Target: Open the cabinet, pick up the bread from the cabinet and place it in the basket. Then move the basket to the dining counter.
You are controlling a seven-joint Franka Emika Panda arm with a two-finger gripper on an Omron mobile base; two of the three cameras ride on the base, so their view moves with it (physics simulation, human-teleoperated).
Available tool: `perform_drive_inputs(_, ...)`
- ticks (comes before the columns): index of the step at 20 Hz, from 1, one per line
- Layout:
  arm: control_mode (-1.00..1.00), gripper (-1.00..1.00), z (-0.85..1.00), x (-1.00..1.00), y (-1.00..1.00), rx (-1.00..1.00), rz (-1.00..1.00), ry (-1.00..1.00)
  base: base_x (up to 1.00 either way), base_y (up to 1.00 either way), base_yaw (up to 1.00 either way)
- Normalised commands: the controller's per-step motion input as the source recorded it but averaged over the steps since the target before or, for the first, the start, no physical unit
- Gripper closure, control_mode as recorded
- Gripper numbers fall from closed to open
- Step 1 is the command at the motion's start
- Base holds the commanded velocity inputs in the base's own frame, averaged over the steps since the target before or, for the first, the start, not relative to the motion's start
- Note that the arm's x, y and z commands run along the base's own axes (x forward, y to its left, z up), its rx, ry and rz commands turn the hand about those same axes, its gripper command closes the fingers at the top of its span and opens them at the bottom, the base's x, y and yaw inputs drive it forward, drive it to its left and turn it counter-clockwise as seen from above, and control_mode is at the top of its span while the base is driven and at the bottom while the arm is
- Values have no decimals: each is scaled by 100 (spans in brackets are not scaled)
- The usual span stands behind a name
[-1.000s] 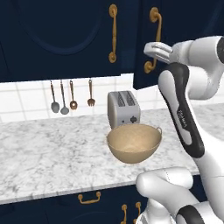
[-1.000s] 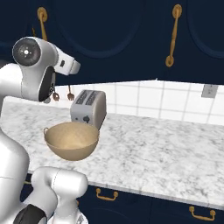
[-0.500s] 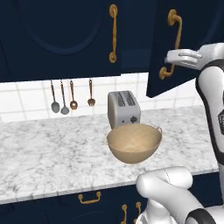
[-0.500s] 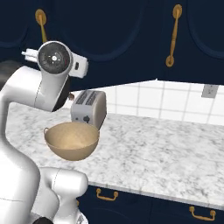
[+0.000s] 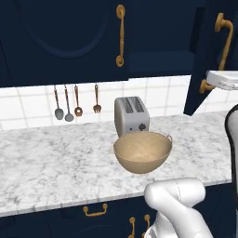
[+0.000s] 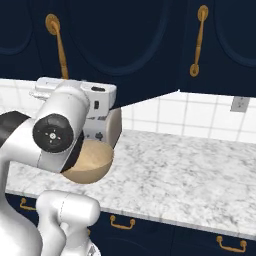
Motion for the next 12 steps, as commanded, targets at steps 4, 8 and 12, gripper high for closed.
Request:
perform_drive_inputs(4,-100,100,-2,11,-100,2,-48,5,0,0,0)
perform_drive_inputs(8,-100,100,-9,1,-100,9,-26,6,0,0,0)
perform_drive_inputs(12,-100,100,-14,0,-100,15,-17,0,0,0,0)
